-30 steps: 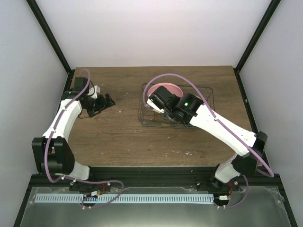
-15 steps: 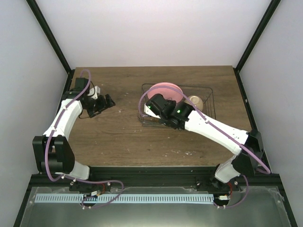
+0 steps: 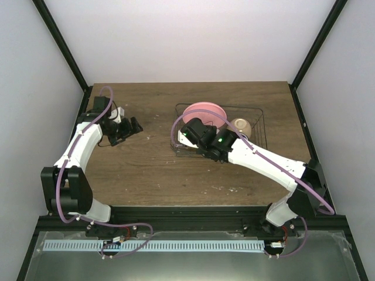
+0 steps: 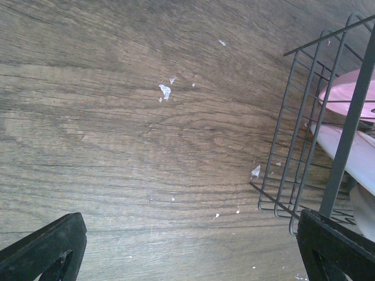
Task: Load the mixed dishes into the dish rack
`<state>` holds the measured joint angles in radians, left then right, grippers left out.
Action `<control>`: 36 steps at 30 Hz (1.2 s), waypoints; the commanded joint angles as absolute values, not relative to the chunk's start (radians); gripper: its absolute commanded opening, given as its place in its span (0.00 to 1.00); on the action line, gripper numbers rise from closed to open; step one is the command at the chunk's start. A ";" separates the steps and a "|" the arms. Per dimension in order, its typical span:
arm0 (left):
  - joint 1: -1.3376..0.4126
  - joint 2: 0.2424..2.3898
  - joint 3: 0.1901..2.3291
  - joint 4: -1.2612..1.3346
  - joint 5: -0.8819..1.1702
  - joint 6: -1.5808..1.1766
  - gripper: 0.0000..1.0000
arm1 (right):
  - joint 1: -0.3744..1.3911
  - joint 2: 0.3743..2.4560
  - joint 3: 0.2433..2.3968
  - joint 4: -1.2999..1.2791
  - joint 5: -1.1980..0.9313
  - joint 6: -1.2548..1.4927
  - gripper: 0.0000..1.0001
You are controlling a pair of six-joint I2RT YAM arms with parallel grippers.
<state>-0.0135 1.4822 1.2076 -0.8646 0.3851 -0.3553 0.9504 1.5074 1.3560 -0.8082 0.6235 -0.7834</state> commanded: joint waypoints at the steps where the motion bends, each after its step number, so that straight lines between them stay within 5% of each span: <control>1: -0.014 1.490 1.199 -0.856 0.384 -0.341 1.00 | 0.946 1.488 1.364 -0.765 0.678 -0.760 0.01; 15: -0.014 1.497 1.200 -0.851 0.392 -0.342 1.00 | 0.946 1.501 1.239 -0.686 0.708 -0.790 0.07; 28: -0.013 1.507 1.195 -0.848 0.398 -0.341 1.00 | 0.946 1.525 1.225 -0.625 0.712 -0.815 0.38; 36: -0.012 1.511 1.196 -0.847 0.402 -0.337 1.00 | 0.946 1.524 1.222 -0.603 0.737 -0.834 0.45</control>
